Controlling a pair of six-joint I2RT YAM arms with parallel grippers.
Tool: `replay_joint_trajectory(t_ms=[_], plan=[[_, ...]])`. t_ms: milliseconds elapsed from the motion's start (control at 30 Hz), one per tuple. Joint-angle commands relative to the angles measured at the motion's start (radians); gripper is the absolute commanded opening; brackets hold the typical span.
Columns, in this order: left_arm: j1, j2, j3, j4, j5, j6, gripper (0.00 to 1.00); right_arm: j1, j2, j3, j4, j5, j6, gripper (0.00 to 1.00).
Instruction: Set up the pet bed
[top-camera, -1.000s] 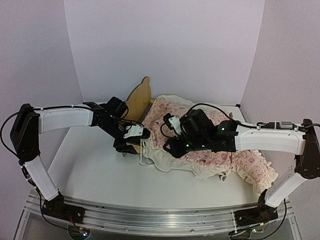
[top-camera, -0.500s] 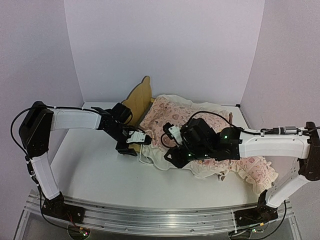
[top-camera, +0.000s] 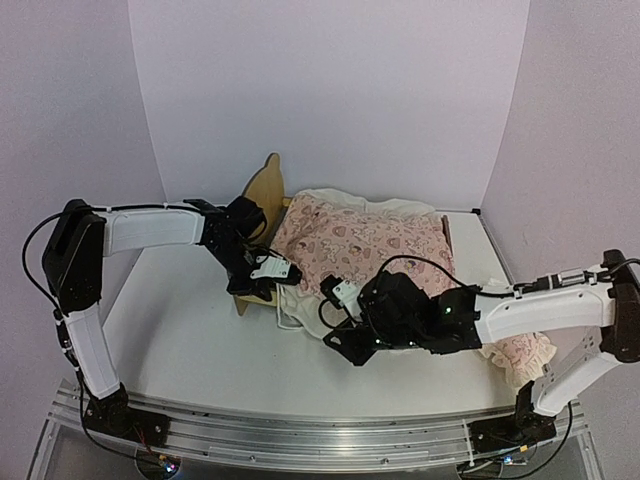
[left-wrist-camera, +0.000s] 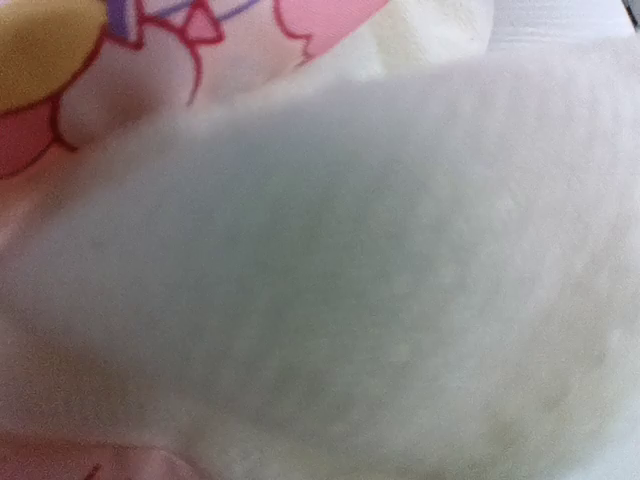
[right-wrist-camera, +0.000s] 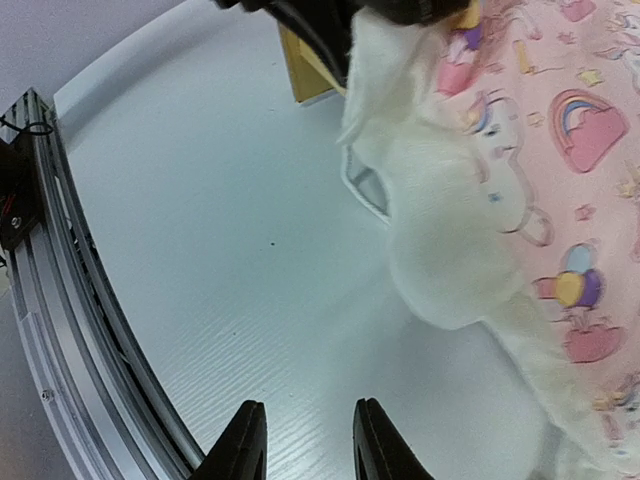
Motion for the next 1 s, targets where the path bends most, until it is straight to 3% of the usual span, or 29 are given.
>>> replay_joint_trajectory(t_ms=[0,267,433,600,967], plan=[[-0.011,-0.021,0.164,-0.212,0.216,-0.279,0.00,0.083,0.046,-0.081,0.381,0.105,-0.042,0.32],[-0.039,-0.076,0.259,-0.300,0.339,-0.476,0.00,0.159,0.268,-0.064,0.766,0.329,-0.097,0.34],[-0.062,-0.098,0.292,-0.306,0.391,-0.536,0.00,0.159,0.354,-0.105,1.021,0.532,-0.105,0.42],[-0.084,-0.104,0.336,-0.305,0.426,-0.581,0.00,0.158,0.505,-0.076,1.316,0.616,-0.266,0.52],[-0.099,-0.127,0.348,-0.300,0.471,-0.607,0.00,0.095,0.671,0.059,1.426,0.741,-0.328,0.56]])
